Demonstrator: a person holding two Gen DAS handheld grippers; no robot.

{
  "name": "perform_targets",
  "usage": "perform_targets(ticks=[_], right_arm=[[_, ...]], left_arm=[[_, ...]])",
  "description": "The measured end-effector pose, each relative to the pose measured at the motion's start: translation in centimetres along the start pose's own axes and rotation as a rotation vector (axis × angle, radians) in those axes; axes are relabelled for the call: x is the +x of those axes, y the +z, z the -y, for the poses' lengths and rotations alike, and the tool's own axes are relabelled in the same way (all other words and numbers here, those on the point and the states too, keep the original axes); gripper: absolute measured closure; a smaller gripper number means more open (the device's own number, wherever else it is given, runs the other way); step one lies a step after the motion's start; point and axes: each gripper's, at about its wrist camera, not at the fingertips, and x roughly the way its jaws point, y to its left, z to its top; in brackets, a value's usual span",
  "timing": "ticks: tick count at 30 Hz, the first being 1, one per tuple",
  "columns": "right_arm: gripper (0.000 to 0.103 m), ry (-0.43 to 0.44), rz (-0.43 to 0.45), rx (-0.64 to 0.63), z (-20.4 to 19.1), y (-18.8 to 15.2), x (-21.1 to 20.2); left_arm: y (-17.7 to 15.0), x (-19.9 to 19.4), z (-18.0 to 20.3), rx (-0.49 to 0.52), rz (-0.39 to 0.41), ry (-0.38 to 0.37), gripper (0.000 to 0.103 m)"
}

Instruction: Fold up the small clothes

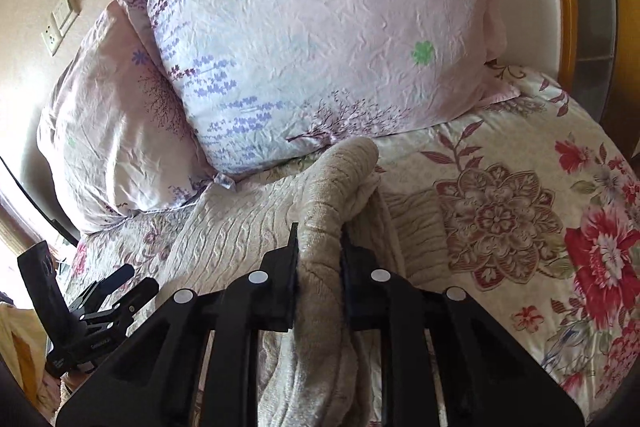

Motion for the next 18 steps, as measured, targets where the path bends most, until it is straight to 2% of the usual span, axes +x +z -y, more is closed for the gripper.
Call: perform_targets(ticks=[5, 8, 11, 14, 18], right_arm=[[0.086, -0.069, 0.034, 0.11, 3.4, -0.4, 0.1], [0.086, -0.106, -0.015, 0.2, 6.3, -1.7, 1.8], [0.086, -0.074, -0.051, 0.274, 8.2, -2.9, 3.0], [0.086, -0.042, -0.052, 0.3, 8.3, -3.2, 2.7], [0.086, 0.012, -0.054, 0.341, 8.6, -3.2, 2.3]], left_arm=[[0.1, -0.2, 0.4, 0.011, 0.004, -0.023, 0.002], [0.1, -0.7, 1.0, 0.035, 0.026, -0.066, 0.002], [-0.1, -1.7, 2.0, 0.084, 0.064, -0.125, 0.002], [-0.5, -2.7, 3.6, 0.181, 0.095, -0.193, 0.002], [-1.8, -4.1, 6.5, 0.391, 0.131, -0.211, 0.002]])
